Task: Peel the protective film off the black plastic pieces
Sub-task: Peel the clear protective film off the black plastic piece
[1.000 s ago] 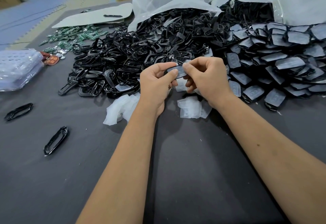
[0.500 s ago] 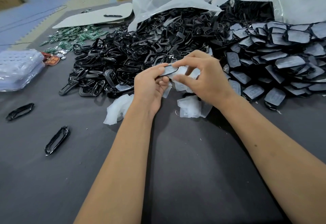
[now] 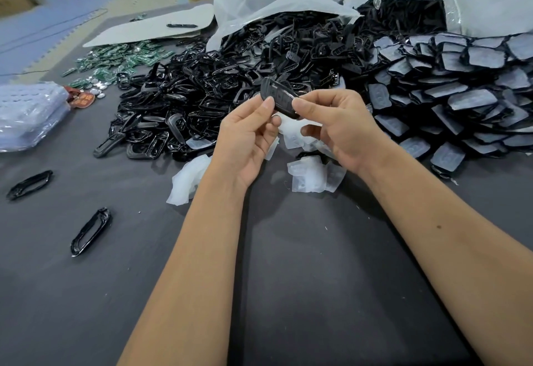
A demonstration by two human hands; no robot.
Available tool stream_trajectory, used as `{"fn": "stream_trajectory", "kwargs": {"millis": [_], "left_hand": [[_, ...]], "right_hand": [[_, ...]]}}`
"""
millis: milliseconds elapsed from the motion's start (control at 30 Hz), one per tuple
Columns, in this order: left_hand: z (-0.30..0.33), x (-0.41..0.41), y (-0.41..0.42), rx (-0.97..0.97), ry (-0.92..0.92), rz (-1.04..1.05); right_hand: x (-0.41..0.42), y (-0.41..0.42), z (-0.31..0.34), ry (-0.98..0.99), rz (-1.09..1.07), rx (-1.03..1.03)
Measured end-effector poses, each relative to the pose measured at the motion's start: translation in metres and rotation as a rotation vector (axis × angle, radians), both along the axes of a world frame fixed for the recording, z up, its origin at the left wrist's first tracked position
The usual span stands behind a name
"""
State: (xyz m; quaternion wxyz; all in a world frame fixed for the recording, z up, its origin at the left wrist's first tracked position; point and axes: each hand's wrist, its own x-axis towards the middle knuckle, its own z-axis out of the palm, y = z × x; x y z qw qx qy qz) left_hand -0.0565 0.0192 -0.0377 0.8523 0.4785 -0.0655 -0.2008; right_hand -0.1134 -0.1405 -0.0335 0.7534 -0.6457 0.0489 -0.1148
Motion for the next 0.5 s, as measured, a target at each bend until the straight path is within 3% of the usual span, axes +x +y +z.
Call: {"fn": "stream_trajectory", "kwargs": {"millis": [167,500], "left_hand": [[-0.0003,-0.0002,-0.0011,0.024,-0.012,0.014],[-0.0025,-0.0025,-0.0080,0.119,-0.033,0.071]], "right_hand": [[0.0011,-0.0026,-0.0027,0.003,0.061,0.163],[0.0006,0.0000,-0.0037,-0.021,-0.101,0.040]]}}
